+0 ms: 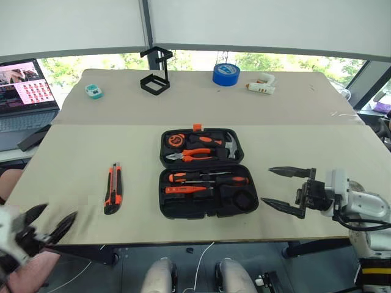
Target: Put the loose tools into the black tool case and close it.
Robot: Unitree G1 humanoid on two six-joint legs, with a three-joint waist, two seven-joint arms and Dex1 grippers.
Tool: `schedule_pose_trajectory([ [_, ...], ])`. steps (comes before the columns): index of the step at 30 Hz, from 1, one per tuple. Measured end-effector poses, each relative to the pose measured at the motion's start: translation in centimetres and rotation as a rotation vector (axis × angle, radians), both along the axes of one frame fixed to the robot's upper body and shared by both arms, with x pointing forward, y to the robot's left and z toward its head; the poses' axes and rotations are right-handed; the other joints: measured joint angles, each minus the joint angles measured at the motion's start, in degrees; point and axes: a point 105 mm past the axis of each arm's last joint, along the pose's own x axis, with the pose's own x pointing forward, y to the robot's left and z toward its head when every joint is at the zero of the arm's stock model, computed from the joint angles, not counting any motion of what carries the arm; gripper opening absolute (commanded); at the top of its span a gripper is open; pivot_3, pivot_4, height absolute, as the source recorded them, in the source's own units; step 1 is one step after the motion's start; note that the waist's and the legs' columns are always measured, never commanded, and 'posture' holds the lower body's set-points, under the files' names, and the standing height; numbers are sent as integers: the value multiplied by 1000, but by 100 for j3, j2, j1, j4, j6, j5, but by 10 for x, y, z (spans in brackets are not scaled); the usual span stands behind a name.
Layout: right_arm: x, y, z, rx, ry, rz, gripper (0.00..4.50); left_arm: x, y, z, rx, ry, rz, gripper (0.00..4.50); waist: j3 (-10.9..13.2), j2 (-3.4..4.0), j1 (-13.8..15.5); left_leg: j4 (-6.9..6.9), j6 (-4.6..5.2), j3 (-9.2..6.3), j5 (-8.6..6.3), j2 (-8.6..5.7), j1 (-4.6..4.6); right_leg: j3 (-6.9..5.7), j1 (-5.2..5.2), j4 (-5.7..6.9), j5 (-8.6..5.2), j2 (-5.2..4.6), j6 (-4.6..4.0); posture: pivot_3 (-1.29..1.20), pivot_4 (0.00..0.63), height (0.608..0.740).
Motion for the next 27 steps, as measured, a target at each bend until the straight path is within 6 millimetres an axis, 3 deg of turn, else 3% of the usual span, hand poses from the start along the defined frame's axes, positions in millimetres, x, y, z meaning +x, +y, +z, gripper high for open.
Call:
schedule_pose_trajectory([
  [4,-1,11,1,20,-45,52,4500,-31,4,-18,-22,195,69,4362,-5,-8,-19,-5,-13,11,-15,4,-1,9,0,-15,-4,1,-13,0,150,740],
  [6,-4,21,2,51,-78,105,4500,-30,-5,-19,-61,248,74,4362,-4,-10,1,-5,-37,7,-29,8,-2,3,-1,-14,-3,3,-12,0,150,740],
  [14,-7,47,33,163,-114,260,4500,52,-84,20,-195,68,-25,4362,-9,-12,24,-6,-46,3,-27,10,3,-1,12,-11,44,6,26,0,150,740],
  [19,-4,52,32,177,-83,265,4500,83,-113,8,-238,88,39,4362,-10,-10,-22,-11,-21,4,-10,15,4,6,8,-13,45,24,24,0,150,740],
  [25,-1,54,33,179,-87,248,4500,101,-121,-14,-187,176,124,4362,-10,-10,-33,-12,-23,8,-9,16,4,7,7,-13,45,25,22,0,150,740],
  [27,-1,54,33,175,-87,245,4500,107,-125,-17,-184,185,130,3843,-10,-11,-17,-11,-23,7,-9,12,4,7,8,-14,45,22,22,0,150,740],
])
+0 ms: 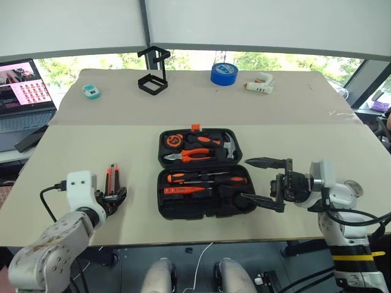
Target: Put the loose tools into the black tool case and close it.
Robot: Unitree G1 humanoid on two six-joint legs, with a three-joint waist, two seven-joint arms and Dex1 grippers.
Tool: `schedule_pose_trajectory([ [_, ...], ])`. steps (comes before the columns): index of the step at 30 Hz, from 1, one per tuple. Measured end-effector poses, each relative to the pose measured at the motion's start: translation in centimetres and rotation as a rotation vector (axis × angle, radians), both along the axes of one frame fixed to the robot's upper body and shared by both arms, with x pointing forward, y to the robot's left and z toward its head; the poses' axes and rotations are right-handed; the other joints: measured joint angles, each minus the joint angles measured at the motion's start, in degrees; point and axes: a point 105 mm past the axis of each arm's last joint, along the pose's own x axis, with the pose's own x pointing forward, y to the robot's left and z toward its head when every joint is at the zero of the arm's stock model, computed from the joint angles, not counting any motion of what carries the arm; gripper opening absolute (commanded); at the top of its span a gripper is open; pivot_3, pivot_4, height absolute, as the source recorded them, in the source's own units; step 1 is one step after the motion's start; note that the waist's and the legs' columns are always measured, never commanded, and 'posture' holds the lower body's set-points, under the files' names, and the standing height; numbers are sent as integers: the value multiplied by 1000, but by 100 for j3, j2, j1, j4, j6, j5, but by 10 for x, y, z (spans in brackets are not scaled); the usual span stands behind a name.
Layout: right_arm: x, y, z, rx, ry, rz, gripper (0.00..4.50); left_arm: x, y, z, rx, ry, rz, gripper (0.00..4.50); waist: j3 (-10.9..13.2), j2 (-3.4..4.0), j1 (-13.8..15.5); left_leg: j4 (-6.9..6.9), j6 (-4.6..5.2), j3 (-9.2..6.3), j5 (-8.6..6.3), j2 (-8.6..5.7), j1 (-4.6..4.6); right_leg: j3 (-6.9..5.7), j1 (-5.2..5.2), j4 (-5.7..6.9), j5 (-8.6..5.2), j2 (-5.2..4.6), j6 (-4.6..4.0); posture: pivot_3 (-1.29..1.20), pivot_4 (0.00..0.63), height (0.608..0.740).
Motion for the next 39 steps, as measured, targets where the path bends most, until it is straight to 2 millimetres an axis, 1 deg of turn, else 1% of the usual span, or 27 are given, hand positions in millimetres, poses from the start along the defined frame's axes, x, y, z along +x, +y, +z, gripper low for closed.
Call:
schedule_pose_trajectory([
  [1,0,0,0,-2,0,-3,4500,1,0,-1,8,3,7,3652,0,1,5,0,0,1,0,-2,1,2,0,0,0,-2,0,0,150,740],
  [4,1,0,0,-1,1,-17,4500,5,4,-2,24,2,33,2531,-1,2,21,0,-1,0,0,-1,2,2,0,1,0,-3,0,0,150,740],
  [6,2,0,0,-1,2,-26,4500,6,5,-3,29,0,34,1869,-2,4,39,0,-3,0,-2,-2,2,2,0,1,0,-5,0,0,150,740],
  [7,1,0,-1,-2,3,-31,4500,6,4,-3,33,0,27,1697,-2,4,49,0,-4,0,-2,-3,2,2,0,1,0,-7,0,0,150,740],
  [10,-1,1,-3,6,11,-39,4500,5,5,-1,76,15,-35,1692,-2,5,46,-1,-14,1,-8,-3,0,3,-3,0,0,-9,-1,0,150,740],
  [11,-2,1,-4,7,12,-42,4500,4,6,-1,90,21,-58,1692,-2,5,43,-1,-34,1,-20,-3,-1,3,-5,1,-1,-9,-2,0,150,740],
  [13,-3,0,-4,7,15,-50,4500,2,7,4,132,17,-211,1692,-1,2,29,-4,-37,2,-19,4,-7,0,-15,3,-6,-4,-15,0,150,740],
  [15,-4,-6,-5,-6,17,-68,4500,-1,-1,21,139,-34,-422,1692,0,3,18,-5,-43,8,-18,9,-26,-4,-42,4,-15,-6,-40,0,150,740],
  [16,-5,-9,-4,-16,15,-78,4500,-6,-8,31,137,-72,-552,1692,0,4,20,-5,-44,15,-18,9,-36,-1,-55,4,-19,-9,-48,0,150,740],
  [17,-5,-13,-3,-34,11,-85,4500,-13,-18,42,129,-114,-717,1692,1,8,27,-7,-44,22,-19,8,-43,1,-65,3,-27,-16,-63,0,150,740],
  [19,-7,-21,0,-65,2,-99,4500,-25,-35,53,112,-145,-964,1692,2,11,46,-7,-44,28,-18,7,-51,1,-74,3,-30,-19,-67,0,150,740],
  [20,-8,-29,2,-93,0,-118,4500,-29,-45,57,105,-151,-1096,1692,4,16,72,-7,-43,28,-18,6,-52,-3,-72,1,-30,-21,-67,0,150,740],
  [22,-13,-42,0,-139,9,-145,4500,-28,-64,63,107,-184,-1274,1692,5,17,123,-3,-28,29,-10,2,-52,-5,-63,-2,-29,-14,-64,0,150,740],
  [23,-16,-47,-2,-162,22,-153,4500,-27,-77,65,120,-205,-1362,1692,5,17,142,0,-2,29,5,2,-53,-5,-58,-7,-26,-8,-60,0,150,740],
  [25,-22,-54,-6,-194,44,-160,4500,-27,-96,66,150,-225,-1489,1692,5,16,126,2,8,32,3,1,-47,1,-44,-13,-5,-1,-20,0,150,740],
  [28,-29,-62,-11,-214,70,-190,4500,-19,-129,59,189,-215,-1608,1692,5,16,95,6,13,28,3,-21,-49,12,-40,-15,4,12,7,0,150,740],
  [30,-34,-60,-8,-220,56,-203,4500,-15,-149,48,239,-150,-1663,1692,6,15,44,9,14,22,2,-22,-49,22,-40,-14,3,21,15,0,150,740],
  [32,-39,-60,-8,-224,56,-224,4500,-11,-156,38,286,-98,-1670,1692,6,15,32,6,15,15,2,-23,-48,22,-40,-11,-3,25,24,0,150,740],
  [35,-46,-57,-10,-228,68,-229,4500,-7,-160,26,331,-41,-1660,1692,6,15,24,6,15,11,2,-19,-50,23,-43,-10,-3,29,25,0,150,740],
  [37,-47,-57,-11,-222,68,-237,4500,-6,-163,22,341,-23,-1644,1692,7,14,35,12,15,9,2,-20,-51,24,-41,-10,-3,28,25,0,150,740],
  [39,-47,-55,-9,-214,61,-243,4500,-4,-165,22,378,-23,-1643,1692,7,14,49,15,15,6,2,-20,-47,22,-33,-12,-3,28,25,0,150,740],
])
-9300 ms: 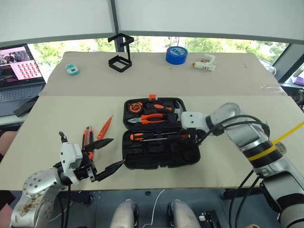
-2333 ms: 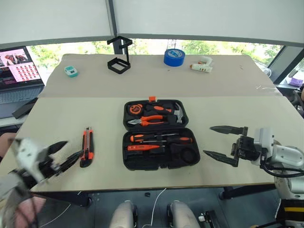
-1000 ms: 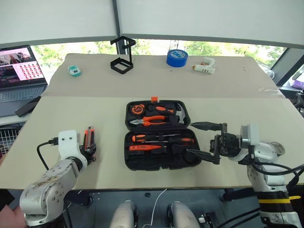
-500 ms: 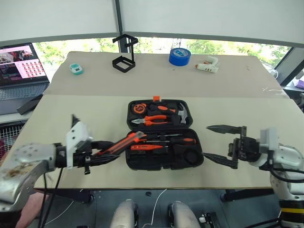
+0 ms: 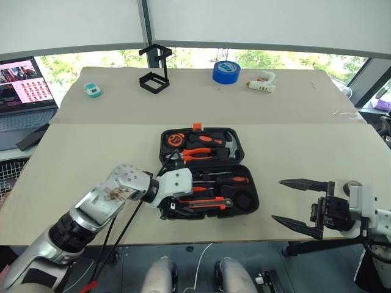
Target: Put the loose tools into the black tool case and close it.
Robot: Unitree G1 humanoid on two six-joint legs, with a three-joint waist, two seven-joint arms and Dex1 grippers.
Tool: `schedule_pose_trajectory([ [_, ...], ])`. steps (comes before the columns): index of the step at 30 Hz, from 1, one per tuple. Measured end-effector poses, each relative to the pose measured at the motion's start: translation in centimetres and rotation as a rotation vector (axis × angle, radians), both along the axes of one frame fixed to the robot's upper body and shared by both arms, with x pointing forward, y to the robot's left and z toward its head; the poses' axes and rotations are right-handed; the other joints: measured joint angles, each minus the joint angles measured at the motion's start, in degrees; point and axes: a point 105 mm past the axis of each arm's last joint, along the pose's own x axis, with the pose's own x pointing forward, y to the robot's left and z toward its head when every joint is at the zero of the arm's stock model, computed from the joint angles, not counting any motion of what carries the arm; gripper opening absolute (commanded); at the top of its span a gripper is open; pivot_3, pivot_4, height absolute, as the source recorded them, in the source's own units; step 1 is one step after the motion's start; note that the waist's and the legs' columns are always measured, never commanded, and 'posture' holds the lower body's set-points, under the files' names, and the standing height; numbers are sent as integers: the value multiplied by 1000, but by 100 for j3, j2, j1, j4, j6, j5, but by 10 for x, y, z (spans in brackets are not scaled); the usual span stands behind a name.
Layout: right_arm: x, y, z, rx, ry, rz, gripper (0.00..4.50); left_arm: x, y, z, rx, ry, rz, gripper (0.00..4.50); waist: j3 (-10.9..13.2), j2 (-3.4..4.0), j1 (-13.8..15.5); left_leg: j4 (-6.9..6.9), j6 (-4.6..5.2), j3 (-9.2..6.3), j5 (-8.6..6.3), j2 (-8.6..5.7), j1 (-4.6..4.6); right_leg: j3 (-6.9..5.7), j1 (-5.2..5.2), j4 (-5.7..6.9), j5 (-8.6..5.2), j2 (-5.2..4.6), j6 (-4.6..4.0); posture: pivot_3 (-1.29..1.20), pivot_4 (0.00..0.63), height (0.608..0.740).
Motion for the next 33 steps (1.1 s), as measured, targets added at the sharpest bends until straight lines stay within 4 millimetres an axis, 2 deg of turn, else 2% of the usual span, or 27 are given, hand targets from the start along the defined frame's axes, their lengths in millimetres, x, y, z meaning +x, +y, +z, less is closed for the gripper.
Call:
schedule_pose_trajectory([
  [10,2,2,3,22,-18,-27,4500,6,-6,-6,41,-11,24,1692,-1,1,26,4,2,-7,-1,-6,13,-2,21,-3,-1,-4,1,0,150,740],
  [12,2,2,3,22,-18,-28,4500,6,-8,-6,34,-4,23,2701,-1,1,43,7,4,-10,-1,-8,13,-3,25,-3,-1,-5,1,0,150,740],
  [16,2,3,2,23,-17,-26,4500,6,-12,-2,7,-18,7,3921,-1,1,67,8,5,-11,-2,-9,13,-3,26,-4,-1,-6,1,0,150,740],
  [20,2,3,2,28,-16,-27,4500,11,-17,0,-72,-18,23,3921,-1,1,57,7,6,-11,-2,-7,11,-4,24,-3,-1,-6,2,0,150,740],
  [22,2,4,2,31,-16,-28,4500,13,-20,9,-141,-14,24,3921,0,1,54,8,6,-12,-2,-7,11,-4,23,-3,-1,-6,2,0,150,740],
  [26,4,5,1,45,-18,-37,4500,17,-17,34,-276,-42,2,2847,-1,1,20,7,6,-12,-2,-6,12,-4,23,-2,-1,-6,2,0,150,740],
  [27,6,4,2,53,-21,-46,4500,16,-14,36,-286,-27,-10,2341,-1,1,10,6,6,-12,-2,-6,13,-5,23,-1,-1,-6,2,0,150,740],
  [33,9,3,-1,53,-20,-67,4500,11,-10,25,-302,27,-10,262,-1,2,6,6,6,-12,-2,-7,14,-4,24,-1,-2,-6,2,0,150,740],
])
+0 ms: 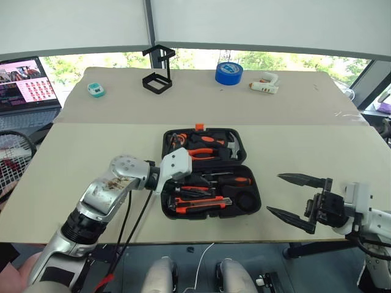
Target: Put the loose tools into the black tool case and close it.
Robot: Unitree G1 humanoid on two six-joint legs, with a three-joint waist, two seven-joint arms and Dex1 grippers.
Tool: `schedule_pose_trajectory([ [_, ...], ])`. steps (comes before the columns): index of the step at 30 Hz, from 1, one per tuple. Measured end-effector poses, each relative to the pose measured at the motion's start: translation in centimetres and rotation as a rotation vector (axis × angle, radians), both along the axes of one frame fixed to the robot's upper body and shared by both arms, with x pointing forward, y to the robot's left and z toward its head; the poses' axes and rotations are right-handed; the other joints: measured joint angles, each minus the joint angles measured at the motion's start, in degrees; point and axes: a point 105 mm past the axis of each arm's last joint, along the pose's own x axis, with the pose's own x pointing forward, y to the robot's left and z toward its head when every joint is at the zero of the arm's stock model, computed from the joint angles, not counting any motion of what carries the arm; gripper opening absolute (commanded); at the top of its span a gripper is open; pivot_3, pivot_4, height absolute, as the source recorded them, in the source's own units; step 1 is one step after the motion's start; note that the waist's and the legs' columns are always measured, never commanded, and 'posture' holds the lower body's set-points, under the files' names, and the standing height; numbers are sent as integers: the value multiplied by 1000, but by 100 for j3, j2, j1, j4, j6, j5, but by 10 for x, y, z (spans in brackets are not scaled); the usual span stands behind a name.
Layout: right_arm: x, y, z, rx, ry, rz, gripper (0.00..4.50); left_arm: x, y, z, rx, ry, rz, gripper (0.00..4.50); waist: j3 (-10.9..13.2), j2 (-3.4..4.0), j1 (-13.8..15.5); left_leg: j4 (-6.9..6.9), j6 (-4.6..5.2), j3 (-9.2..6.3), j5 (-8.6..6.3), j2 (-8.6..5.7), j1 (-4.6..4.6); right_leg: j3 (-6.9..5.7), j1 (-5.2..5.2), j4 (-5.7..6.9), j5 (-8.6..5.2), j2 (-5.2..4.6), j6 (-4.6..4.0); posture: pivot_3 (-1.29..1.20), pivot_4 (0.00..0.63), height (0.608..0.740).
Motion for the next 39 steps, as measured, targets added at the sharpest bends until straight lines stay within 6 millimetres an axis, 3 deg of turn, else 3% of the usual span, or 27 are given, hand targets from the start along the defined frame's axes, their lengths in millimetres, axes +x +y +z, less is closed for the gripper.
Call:
schedule_pose_trajectory([
  [1,0,0,0,3,0,-3,4500,-3,0,-7,-2,14,1,49,0,1,0,0,0,0,0,0,0,1,0,0,0,0,0,0,150,740],
  [6,1,0,0,5,0,-7,4500,-11,-6,-43,24,47,31,49,0,0,13,1,0,0,0,0,0,0,1,1,0,-1,-1,0,150,740],
  [12,2,-1,0,10,-2,-23,4500,-6,-6,-47,45,0,72,49,-3,4,18,0,1,-1,0,0,11,0,12,0,0,-5,-1,0,150,740],
  [26,2,1,-3,12,21,-21,4500,-3,-8,-56,50,84,139,49,-54,22,19,-2,3,-1,-1,2,38,1,36,0,-1,-12,-1,0,150,740],
  [29,-3,-8,-1,1,47,-53,4500,0,-7,-50,-78,110,170,674,-59,32,36,-2,11,0,2,-1,19,-1,18,4,-1,-26,1,0,150,740],
  [31,-7,-19,1,2,57,-97,4500,6,6,-40,-149,83,210,1436,-58,29,29,-1,13,-1,3,3,7,-4,8,3,0,-23,0,0,150,740],
  [35,-24,-60,-4,-15,91,-283,4500,2,44,-4,-329,-45,210,2835,-59,32,13,-13,16,1,0,2,7,-6,8,-5,-3,-31,-2,0,150,740],
  [39,-42,-104,-9,-2,86,-487,4500,-15,72,-4,-368,-78,205,4212,-61,35,1,-13,25,11,-5,1,10,-2,12,-14,-6,-39,-2,0,150,740],
])
